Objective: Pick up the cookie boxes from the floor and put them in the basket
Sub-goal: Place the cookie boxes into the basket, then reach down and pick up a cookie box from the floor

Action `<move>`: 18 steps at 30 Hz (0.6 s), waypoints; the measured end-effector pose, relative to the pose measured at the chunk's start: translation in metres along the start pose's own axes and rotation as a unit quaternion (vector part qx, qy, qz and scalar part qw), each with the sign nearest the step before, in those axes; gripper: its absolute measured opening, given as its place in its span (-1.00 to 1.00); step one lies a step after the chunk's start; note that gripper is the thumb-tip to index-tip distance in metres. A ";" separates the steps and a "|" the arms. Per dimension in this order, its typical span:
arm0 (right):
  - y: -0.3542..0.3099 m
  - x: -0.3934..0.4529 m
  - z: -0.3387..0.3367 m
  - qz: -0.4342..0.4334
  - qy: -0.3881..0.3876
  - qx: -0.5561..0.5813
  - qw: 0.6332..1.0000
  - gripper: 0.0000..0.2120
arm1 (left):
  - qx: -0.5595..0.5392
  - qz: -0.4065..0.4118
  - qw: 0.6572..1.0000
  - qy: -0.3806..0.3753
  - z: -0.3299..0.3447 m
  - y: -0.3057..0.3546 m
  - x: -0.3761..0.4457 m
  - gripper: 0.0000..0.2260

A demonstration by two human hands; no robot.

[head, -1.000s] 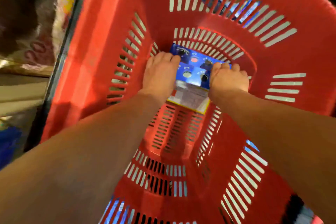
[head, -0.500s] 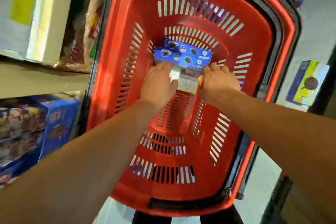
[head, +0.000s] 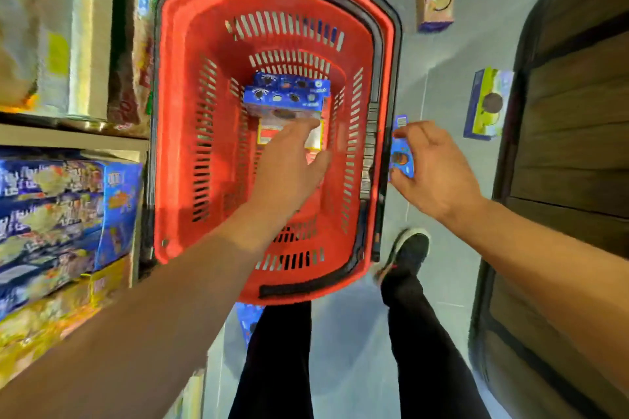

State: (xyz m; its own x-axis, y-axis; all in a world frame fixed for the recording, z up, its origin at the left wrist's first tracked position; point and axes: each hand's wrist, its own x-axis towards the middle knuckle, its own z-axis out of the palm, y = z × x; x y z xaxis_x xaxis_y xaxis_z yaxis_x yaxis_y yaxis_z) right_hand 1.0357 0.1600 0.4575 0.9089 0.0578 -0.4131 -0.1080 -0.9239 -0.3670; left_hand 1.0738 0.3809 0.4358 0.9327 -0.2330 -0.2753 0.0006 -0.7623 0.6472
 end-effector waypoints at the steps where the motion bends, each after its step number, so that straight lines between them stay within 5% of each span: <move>1: 0.017 -0.008 0.000 0.012 -0.008 -0.006 1.000 -0.50 | 0.001 0.006 1.000 -0.001 0.004 0.009 -0.003 -0.60; 10: 0.177 -0.069 -0.009 0.108 -0.066 -0.003 0.992 -0.41 | 0.062 0.068 0.995 -0.040 0.078 0.119 -0.016 -0.60; 18: 0.274 -0.094 -0.013 0.190 -0.067 0.095 0.975 -0.42 | 0.029 -0.041 0.989 -0.140 0.200 0.174 -0.019 -0.58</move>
State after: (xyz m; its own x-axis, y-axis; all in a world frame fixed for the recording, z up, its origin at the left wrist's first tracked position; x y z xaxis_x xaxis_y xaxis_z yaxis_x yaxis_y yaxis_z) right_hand 0.9255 -0.1032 0.4067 0.7293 -0.2141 -0.6499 -0.5108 -0.8022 -0.3090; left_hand 0.9836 0.1319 0.4118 0.7938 -0.3213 -0.5164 0.0438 -0.8167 0.5755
